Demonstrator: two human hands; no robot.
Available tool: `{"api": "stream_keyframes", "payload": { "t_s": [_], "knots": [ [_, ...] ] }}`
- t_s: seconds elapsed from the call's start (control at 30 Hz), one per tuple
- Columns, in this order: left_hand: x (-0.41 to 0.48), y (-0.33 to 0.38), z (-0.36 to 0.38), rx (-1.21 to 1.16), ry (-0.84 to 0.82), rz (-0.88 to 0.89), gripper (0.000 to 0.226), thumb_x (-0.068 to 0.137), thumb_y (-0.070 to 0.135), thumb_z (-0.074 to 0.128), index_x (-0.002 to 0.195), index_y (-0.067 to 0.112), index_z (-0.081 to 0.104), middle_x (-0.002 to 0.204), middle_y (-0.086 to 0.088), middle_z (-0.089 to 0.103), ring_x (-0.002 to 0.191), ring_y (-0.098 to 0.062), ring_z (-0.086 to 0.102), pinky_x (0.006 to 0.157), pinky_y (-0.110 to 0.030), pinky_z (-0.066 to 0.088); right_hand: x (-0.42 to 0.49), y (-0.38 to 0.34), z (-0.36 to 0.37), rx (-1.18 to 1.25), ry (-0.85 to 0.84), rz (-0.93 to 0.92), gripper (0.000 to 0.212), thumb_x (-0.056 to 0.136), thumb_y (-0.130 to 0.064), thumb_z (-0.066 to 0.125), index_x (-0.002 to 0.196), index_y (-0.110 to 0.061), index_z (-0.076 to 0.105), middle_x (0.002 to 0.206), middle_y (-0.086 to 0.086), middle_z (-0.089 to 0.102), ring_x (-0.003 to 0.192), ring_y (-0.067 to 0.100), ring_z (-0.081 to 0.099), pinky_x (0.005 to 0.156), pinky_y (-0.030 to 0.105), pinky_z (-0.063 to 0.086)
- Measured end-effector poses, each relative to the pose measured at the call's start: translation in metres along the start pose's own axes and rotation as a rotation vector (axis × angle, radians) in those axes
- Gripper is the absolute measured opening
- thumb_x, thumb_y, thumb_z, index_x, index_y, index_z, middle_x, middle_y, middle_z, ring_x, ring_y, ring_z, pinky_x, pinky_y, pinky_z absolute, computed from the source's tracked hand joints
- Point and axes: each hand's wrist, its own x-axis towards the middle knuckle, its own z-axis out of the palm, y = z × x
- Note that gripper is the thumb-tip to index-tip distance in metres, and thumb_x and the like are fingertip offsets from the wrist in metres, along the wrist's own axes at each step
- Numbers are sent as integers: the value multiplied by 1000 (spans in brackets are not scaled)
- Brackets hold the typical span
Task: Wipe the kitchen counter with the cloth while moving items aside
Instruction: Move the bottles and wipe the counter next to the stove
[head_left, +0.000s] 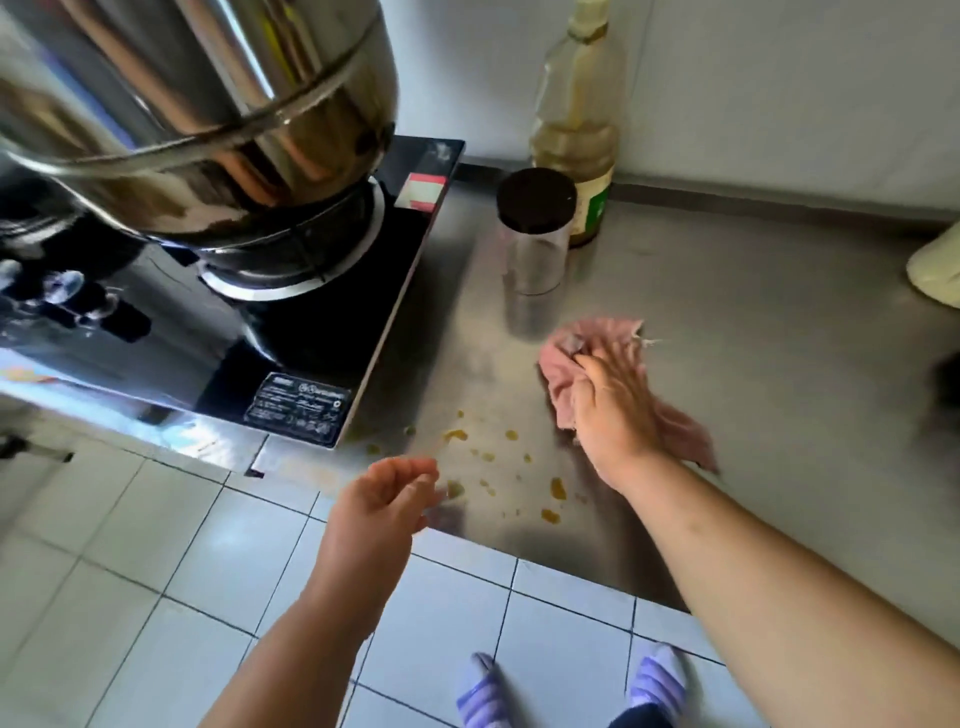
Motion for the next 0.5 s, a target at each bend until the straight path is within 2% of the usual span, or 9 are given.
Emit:
{"api": "stream_keyframes", "payload": {
  "t_s": [0.13,0.23,0.3,0.4,0.5],
  "knots": [
    [-3,-14,-41,11,31,-22,14,90,9,58,93,17,69,80,10,74,76,-9,69,72,-28,53,-7,-79,54,131,-93,-61,40,100,-16,34,135,-14,52,154,9,33,147,25,14,119,35,-1],
    [-5,-23,-72,9,63,-23,15,90,10,58,91,20,69,85,7,74,78,-10,70,75,-32,54,-19,-126,82,143,-162,-194,40,99,-16,35,135,-13,53,156,12,27,148,31,10,120,40,-3],
    [-4,-28,-86,-6,81,-29,16,91,11,58,91,21,70,85,6,75,79,-11,71,76,-33,54,-28,-149,100,82,-198,-334,45,97,-22,32,137,-14,51,158,11,24,148,32,7,120,46,-1],
    [-4,-35,-100,-17,111,-25,15,90,10,58,92,19,71,83,5,75,77,-11,71,76,-34,55,-51,-172,123,-93,-266,-438,54,94,-34,36,147,-28,34,160,4,17,148,29,0,118,49,5],
    [-4,-40,-107,-41,129,-40,15,89,9,59,92,18,71,80,4,75,73,-10,70,75,-34,54,-84,-177,131,-164,-304,-564,44,88,-34,40,131,-34,48,152,3,35,145,35,8,118,51,5]
  ]
}}
